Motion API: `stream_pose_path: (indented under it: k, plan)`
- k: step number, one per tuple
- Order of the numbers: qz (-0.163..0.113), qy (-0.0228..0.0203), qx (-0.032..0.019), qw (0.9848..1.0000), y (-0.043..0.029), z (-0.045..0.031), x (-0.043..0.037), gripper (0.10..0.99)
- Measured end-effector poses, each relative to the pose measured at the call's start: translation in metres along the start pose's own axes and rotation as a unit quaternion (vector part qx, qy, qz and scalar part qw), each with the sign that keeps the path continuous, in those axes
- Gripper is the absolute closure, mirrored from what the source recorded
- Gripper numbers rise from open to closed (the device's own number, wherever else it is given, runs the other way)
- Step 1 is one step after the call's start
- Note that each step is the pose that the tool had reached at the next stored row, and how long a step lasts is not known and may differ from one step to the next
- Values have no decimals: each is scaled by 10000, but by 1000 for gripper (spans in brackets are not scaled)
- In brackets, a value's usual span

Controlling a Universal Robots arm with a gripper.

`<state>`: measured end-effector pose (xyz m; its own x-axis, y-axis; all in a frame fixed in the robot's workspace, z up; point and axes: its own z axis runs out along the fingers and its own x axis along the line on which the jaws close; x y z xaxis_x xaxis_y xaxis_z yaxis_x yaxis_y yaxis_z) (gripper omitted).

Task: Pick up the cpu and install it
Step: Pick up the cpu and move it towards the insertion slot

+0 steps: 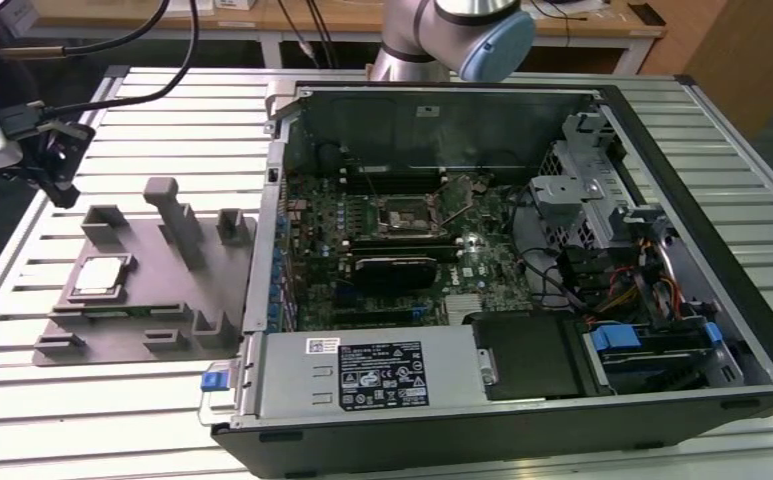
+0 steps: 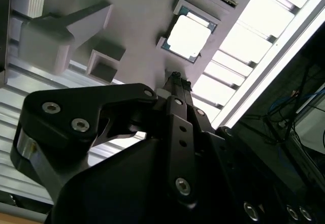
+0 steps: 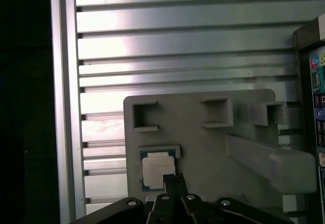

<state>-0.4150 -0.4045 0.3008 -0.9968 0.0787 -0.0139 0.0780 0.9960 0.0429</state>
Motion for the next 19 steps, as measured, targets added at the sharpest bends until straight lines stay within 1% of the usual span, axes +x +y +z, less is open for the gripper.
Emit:
stream_pose_path:
  k: [5, 6, 19]
  plan:
    - [0, 0, 0, 10000, -8, 49, 21, 980]
    - [0, 1, 1, 10000, -12, 71, 29, 980]
    - [0, 0, 0, 10000, -26, 152, 65, 980]
